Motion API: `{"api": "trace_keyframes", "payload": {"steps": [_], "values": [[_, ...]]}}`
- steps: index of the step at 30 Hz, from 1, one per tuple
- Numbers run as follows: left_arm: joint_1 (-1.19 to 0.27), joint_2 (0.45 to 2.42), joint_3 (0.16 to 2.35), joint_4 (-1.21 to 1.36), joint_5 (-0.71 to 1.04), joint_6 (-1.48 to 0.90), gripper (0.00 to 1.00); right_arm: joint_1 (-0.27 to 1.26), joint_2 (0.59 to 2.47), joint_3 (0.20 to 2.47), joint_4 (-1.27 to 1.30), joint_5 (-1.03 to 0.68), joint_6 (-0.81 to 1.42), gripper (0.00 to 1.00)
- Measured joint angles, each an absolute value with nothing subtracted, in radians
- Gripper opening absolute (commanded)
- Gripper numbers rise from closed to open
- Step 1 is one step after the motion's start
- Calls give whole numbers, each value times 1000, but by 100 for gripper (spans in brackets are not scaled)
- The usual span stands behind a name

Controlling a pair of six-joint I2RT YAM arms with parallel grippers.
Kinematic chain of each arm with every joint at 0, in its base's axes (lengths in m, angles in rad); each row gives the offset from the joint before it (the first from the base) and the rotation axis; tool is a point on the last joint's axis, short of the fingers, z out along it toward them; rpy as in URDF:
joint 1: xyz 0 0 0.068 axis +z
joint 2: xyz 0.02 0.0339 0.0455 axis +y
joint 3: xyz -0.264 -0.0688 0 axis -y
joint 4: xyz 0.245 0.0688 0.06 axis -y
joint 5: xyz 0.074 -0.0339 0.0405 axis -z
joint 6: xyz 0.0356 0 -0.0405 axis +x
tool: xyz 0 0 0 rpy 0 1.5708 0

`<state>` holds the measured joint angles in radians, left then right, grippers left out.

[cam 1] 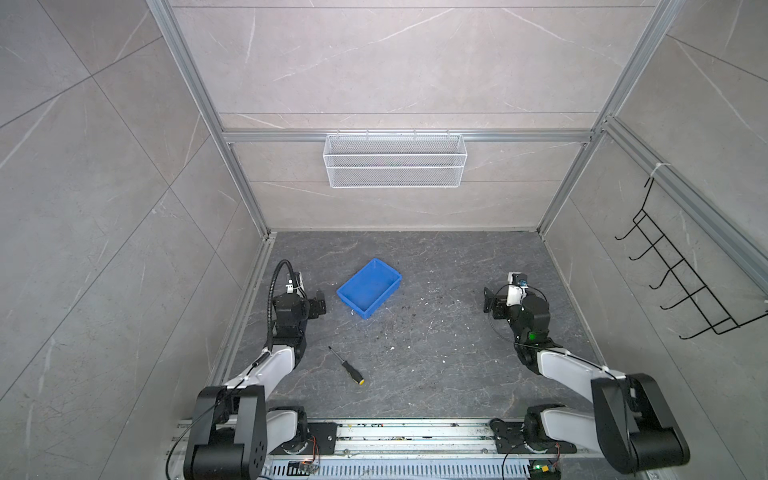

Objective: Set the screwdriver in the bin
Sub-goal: 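Lower the left gripper over the screwdriver handle while the right arm reaches toward the middle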

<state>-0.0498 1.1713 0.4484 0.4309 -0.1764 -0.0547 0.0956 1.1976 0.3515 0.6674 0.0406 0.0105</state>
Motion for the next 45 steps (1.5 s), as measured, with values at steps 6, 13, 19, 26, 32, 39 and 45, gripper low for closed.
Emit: {"api": "trace_keyframes", "payload": {"steps": [6,13,19,26,32,39,45], "values": [[-166,1082,553,186,-242,-150,100,96,1017,403,416,-65,10,99],[-329,1045,674,-116,-361,-321,100,152,958,558,112,-217,-56,99],[-403,1019,763,-396,-391,-538,100,260,966,728,-126,-330,-172,99],[-456,1012,804,-652,-346,-768,100,434,1051,868,-290,-404,-279,99],[-460,1002,804,-821,-228,-956,100,558,1161,940,-338,-456,-307,99],[-485,1032,800,-918,-56,-1105,100,699,1301,1042,-375,-524,-371,99],[-489,1102,749,-908,46,-1164,98,757,1348,1095,-424,-559,-428,99]]}}
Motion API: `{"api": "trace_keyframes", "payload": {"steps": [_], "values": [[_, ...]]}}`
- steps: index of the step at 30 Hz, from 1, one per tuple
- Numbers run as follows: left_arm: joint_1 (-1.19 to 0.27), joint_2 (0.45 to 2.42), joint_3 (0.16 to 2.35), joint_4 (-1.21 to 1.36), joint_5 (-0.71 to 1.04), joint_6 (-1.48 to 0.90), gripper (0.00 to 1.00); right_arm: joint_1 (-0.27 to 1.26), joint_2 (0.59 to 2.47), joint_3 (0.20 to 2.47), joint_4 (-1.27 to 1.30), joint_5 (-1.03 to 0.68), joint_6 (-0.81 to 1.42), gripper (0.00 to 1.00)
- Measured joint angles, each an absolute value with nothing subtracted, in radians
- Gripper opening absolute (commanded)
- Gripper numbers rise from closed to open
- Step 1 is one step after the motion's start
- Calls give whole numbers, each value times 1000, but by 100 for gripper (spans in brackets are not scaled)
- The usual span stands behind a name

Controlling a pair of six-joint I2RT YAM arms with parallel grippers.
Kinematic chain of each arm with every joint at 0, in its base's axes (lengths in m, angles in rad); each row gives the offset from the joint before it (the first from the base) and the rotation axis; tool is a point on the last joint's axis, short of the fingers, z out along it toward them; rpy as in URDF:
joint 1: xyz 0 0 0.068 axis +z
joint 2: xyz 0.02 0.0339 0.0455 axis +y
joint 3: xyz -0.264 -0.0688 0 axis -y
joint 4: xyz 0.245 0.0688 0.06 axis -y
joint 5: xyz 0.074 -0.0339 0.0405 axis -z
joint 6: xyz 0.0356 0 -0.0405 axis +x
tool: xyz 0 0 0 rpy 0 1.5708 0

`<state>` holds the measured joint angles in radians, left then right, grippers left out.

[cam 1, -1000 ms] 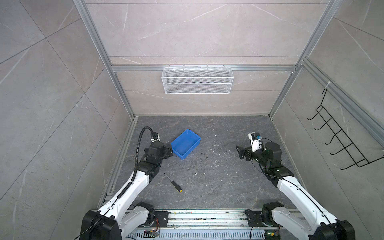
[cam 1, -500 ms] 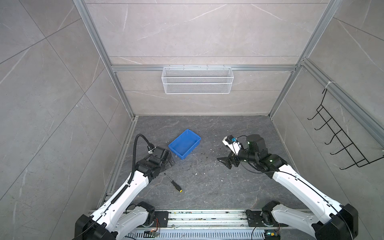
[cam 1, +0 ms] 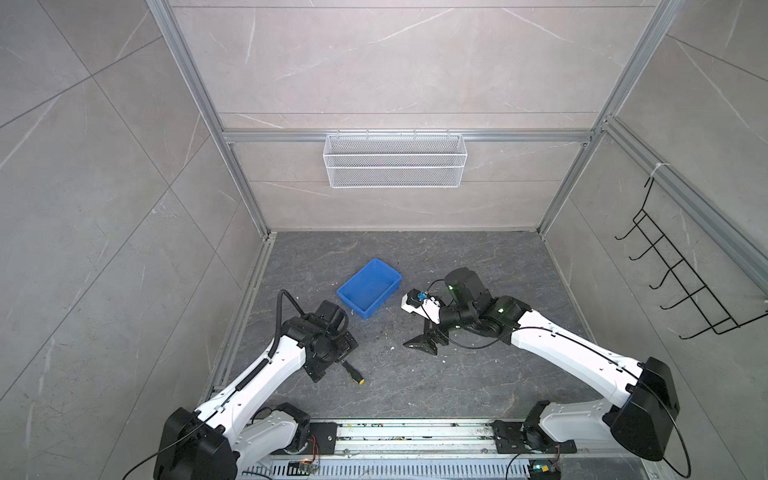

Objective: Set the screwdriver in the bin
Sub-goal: 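Lower the left gripper over the screwdriver handle while the right arm reaches toward the middle, then close the left gripper on the yellow-and-black screwdriver handle and lift it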

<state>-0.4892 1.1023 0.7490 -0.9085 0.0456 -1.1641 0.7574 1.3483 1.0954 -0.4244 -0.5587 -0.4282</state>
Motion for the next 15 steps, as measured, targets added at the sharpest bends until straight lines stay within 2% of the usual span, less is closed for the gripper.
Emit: {"api": "trace_keyframes", "payload": {"steps": [15], "values": [[-488,1298,685,-802,213,-1181,84,813,1385,1134,-529,-564,-495,99]]}}
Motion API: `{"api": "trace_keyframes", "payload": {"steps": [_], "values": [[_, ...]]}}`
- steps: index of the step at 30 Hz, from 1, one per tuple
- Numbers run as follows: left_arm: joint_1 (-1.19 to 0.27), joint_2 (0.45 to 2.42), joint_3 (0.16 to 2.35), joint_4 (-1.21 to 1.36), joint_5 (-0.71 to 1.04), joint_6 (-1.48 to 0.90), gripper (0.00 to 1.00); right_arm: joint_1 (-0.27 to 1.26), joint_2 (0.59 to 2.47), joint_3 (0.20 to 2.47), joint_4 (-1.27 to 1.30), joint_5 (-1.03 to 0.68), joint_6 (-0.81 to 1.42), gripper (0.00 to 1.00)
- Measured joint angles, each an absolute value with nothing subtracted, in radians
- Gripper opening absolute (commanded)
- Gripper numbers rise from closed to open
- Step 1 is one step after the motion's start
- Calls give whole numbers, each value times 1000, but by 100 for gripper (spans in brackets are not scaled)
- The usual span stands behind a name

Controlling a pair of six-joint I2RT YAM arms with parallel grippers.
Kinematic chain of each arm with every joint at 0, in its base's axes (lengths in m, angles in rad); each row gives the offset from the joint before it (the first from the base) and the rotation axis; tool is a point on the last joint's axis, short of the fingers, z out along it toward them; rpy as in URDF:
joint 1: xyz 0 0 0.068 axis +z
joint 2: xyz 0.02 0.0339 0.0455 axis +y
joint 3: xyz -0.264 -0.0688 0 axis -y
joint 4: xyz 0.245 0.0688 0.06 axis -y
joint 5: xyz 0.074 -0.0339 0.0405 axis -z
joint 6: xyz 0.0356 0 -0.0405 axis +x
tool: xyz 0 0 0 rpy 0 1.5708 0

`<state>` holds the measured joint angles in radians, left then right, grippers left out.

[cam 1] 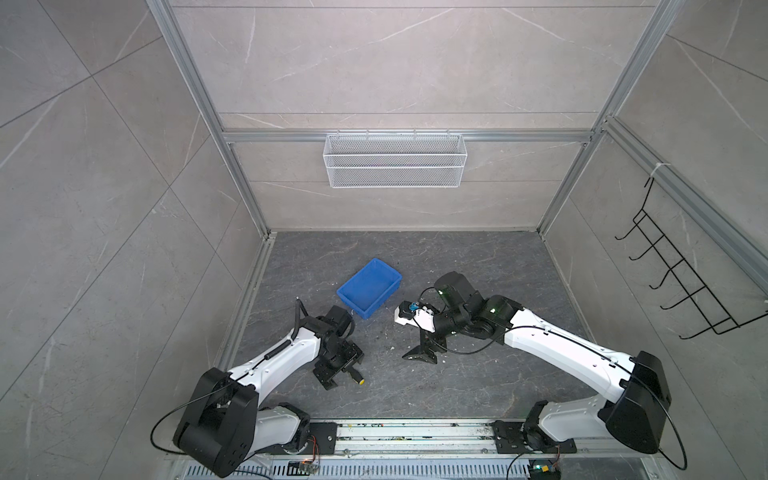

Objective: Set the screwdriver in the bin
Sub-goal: 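Close the left gripper on the yellow-and-black screwdriver handle and lift it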

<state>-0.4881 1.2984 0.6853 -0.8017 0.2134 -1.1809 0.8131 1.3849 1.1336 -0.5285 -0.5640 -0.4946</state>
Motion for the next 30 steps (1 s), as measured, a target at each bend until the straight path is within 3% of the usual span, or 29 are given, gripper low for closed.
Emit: {"api": "trace_keyframes", "payload": {"steps": [3,12,19,26,30], "values": [[-488,1363,694,-798,223,-1170,75,820,1386,1137,-544,-558,-495,99],[-488,1416,696,-799,242,-1150,61,828,1386,1143,-565,-527,-494,99],[-488,1457,703,-802,262,-1130,40,839,1386,1143,-565,-516,-490,99],[-488,1457,703,-802,263,-1125,6,839,1386,1143,-565,-496,-485,99],[-488,1449,703,-812,242,-1125,0,839,1386,1143,-565,-485,-474,99]]}}
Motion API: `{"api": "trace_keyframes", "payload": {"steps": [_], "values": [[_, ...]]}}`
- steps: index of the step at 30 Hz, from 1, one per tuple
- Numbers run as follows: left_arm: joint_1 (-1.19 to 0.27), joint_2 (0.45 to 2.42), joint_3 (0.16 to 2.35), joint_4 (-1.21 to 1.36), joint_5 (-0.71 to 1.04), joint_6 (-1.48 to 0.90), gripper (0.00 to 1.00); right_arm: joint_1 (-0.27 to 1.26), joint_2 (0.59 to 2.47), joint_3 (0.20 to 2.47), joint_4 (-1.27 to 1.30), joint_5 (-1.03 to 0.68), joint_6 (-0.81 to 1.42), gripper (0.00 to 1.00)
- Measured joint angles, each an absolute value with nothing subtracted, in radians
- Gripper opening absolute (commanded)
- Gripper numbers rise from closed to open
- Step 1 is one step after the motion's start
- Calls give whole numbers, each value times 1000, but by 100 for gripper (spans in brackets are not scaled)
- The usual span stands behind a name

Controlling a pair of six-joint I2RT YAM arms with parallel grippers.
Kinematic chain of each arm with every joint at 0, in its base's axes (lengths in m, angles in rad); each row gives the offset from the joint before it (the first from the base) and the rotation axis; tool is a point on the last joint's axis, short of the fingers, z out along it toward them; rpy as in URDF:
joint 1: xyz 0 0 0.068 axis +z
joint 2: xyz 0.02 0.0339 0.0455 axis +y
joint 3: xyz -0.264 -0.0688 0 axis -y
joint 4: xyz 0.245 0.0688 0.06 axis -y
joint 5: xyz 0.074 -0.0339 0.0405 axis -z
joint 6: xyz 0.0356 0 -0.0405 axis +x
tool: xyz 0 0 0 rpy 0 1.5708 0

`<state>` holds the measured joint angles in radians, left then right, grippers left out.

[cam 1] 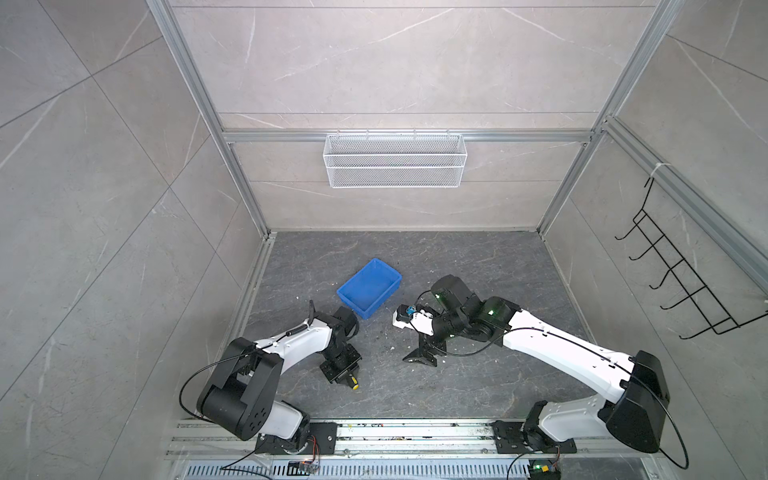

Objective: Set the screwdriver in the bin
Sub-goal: 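Close the left gripper on the yellow-and-black screwdriver handle and lift it, then carry the screwdriver with the left gripper over the blue bin and lower it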

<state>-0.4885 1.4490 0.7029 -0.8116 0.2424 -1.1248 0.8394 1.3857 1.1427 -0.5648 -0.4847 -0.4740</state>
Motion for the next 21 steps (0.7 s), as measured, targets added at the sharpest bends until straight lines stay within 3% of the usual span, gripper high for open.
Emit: {"api": "trace_keyframes", "payload": {"steps": [21], "values": [[-488,1263,834,-910,-121,-1047,0,843,1326,1101,-477,-377,-361,99]]}}
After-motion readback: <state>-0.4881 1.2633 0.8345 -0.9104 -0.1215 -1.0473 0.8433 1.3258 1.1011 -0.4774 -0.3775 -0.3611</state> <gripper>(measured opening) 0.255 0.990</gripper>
